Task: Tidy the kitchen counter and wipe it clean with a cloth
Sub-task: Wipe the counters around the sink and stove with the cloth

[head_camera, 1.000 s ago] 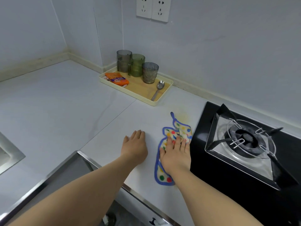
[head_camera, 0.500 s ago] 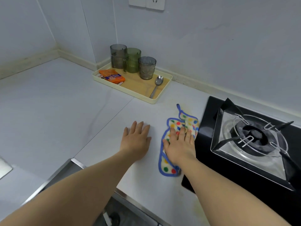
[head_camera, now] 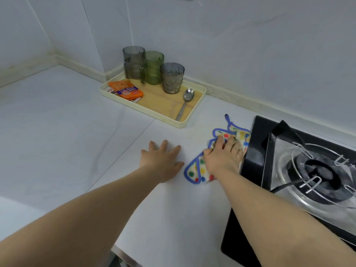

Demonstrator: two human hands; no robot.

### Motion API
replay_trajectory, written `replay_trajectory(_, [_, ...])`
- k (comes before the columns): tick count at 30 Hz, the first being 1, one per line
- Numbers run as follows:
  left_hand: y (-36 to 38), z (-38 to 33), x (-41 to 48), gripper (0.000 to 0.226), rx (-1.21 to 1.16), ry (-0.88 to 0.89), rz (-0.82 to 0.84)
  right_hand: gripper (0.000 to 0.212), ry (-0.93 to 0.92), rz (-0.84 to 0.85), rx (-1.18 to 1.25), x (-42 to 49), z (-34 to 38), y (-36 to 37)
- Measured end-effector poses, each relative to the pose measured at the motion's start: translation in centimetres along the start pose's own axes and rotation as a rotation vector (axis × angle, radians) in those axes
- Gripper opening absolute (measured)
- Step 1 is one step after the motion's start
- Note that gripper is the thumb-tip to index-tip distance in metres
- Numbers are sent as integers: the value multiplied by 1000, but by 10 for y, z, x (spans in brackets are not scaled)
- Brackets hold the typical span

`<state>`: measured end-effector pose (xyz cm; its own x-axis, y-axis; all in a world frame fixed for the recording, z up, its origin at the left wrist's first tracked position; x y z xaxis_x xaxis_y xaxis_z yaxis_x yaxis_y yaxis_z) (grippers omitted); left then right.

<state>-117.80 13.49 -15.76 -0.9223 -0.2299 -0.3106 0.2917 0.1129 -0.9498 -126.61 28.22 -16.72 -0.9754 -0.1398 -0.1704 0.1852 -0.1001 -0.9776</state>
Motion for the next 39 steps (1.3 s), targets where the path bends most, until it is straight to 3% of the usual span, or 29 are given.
replay_trajectory(5, [-11, 8, 7, 53, 36, 49, 35, 57, -82, 29, -38, 30, 6, -4])
replay_trajectory(11, [-13, 8, 7, 47, 50, 38, 17, 52, -662, 95, -122, -1, 26, 3])
replay_trajectory(13, [-14, 8, 6, 47, 50, 46, 6, 52, -589, 99, -122, 16, 13, 0])
replay_trajectory(17, [-11, 7, 3, 47, 35, 42, -17, 55, -185, 95, -64, 56, -6, -11])
replay_trajectory(19, [-11, 6, 4, 47, 25, 38, -16, 55, -91, 108, -33, 66, -2, -13])
replay_trajectory(29, [-2, 8, -2, 48, -26, 9, -8, 53, -453, 80, -55, -12, 56, 11])
replay_trajectory(35, [9, 25, -48, 47, -212, 37, -99, 55, -362, 112, -16, -73, 34, 21])
replay_trajectory(39, [21, 27, -93, 47, -214, 39, -146, 56, -289, 125, 1, -124, 35, 27])
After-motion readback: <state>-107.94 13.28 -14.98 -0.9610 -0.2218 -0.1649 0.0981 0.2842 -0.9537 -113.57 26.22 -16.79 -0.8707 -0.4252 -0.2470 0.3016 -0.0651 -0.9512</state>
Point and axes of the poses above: each hand's wrist, its own x-axis towards the middle knuckle, its own y-axis out of the palm, z = x × y, the point moved 3 cm from there along x, towards the middle knuckle, and after that the axes turned 3 degrees about -z, right-handed, at the moved point
